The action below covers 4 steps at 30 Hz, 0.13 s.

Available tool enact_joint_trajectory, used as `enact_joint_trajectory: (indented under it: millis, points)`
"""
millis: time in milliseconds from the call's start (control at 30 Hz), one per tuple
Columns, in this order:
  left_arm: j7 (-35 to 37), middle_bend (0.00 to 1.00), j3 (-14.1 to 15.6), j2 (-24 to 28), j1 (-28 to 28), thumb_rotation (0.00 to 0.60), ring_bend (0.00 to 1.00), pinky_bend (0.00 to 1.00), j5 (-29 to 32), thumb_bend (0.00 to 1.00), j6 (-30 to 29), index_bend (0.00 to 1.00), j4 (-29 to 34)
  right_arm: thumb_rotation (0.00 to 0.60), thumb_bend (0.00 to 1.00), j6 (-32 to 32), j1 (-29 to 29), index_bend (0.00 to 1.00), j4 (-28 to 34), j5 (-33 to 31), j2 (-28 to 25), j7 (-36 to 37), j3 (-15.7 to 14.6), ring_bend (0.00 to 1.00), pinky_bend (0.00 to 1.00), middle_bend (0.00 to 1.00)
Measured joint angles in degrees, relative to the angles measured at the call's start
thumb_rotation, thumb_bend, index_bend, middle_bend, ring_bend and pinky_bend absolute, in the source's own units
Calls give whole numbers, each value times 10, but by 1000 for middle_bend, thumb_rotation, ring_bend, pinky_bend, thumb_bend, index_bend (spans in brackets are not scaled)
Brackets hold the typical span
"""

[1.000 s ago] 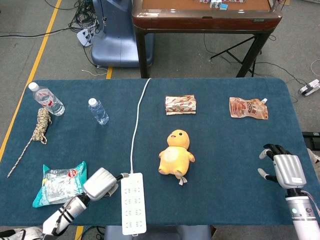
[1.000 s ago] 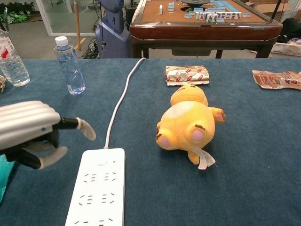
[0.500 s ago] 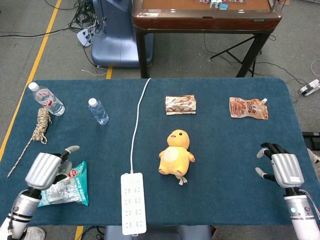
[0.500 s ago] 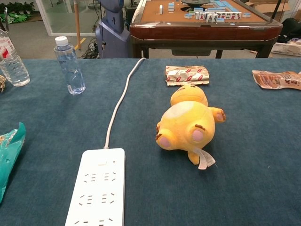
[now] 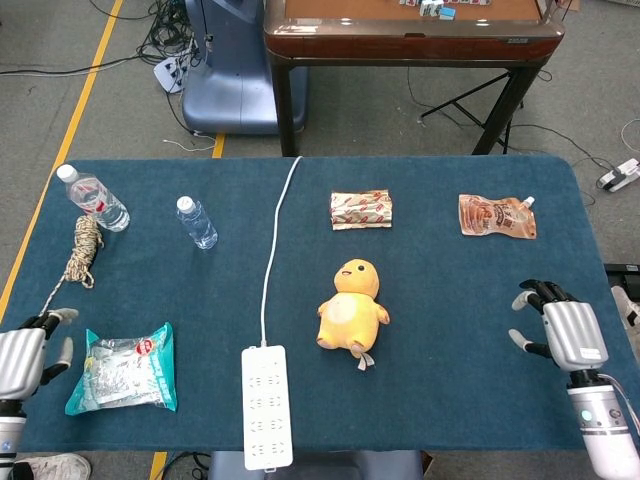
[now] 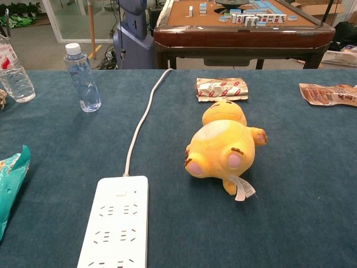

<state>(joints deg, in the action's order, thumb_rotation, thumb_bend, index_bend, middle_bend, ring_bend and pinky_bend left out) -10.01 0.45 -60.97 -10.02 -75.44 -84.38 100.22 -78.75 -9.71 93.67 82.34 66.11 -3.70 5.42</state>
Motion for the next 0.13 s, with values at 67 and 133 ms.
enact_joint_trajectory:
  millis: [67,133]
  points:
    - [4,369,-1,2,7,600,377,647,2,552,-5,398,-2,600,144,1,-1,461,2,2,0,-1,0,251,429,291]
    - [6,369,-2,3,12,600,377,647,-1,552,-11,404,-2,600,145,1,-2,461,3,5,1,-2,-2,251,429,291]
